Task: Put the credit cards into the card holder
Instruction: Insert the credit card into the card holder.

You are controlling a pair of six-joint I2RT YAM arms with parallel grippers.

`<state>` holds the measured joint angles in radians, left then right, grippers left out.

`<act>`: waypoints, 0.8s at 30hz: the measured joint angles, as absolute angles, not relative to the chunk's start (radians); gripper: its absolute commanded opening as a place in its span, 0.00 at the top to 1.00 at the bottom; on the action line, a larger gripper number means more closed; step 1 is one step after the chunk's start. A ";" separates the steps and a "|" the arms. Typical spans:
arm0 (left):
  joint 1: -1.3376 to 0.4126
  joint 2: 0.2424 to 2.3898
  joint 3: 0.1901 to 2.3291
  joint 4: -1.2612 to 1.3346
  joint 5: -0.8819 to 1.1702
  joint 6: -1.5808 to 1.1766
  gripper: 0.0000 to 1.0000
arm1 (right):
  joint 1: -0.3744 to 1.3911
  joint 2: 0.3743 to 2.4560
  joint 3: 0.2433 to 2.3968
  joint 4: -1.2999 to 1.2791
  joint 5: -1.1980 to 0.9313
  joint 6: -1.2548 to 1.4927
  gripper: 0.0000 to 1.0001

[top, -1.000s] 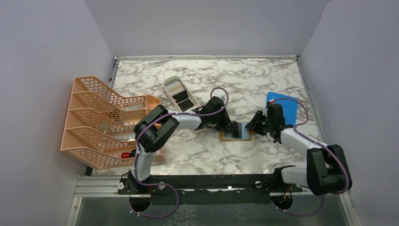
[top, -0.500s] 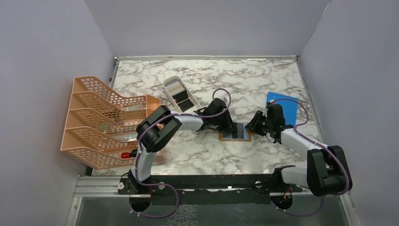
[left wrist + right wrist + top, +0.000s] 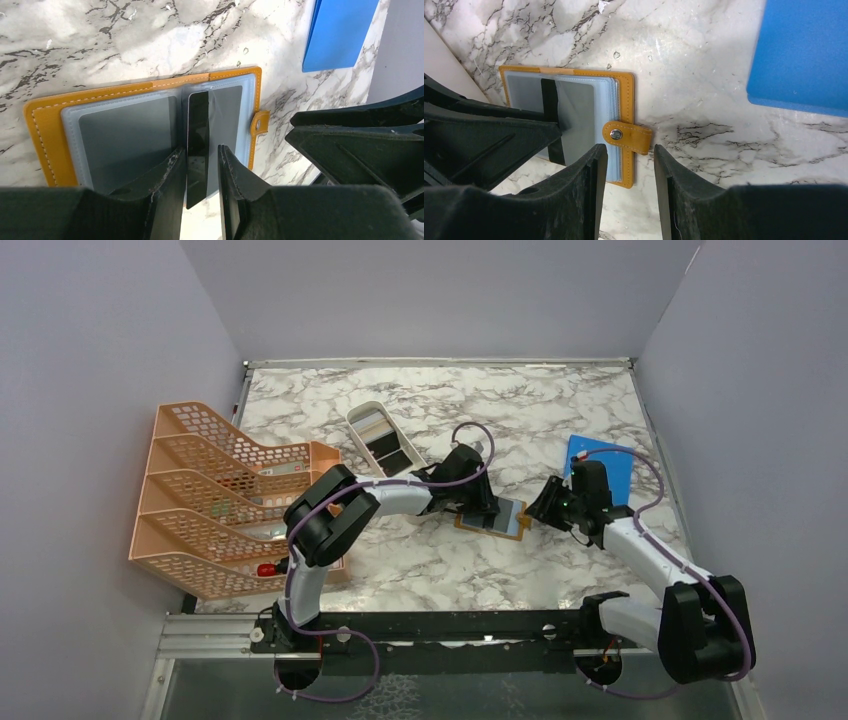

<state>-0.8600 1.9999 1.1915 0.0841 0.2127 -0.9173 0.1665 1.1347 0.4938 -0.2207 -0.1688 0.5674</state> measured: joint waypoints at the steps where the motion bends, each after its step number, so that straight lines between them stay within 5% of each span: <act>1: -0.860 1.999 1.193 0.080 0.212 -0.910 0.67 | 0.167 1.131 0.496 -0.226 -0.169 0.567 0.55; 24: -0.910 1.966 1.269 -0.039 0.103 -0.735 0.66 | 0.167 1.174 0.495 -0.211 -0.178 0.565 0.57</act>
<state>-0.9100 1.9656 1.2694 -0.0395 0.1028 -0.7353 0.1665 1.1736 0.4946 -0.2108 -0.1783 0.5648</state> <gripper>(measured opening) 0.346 0.436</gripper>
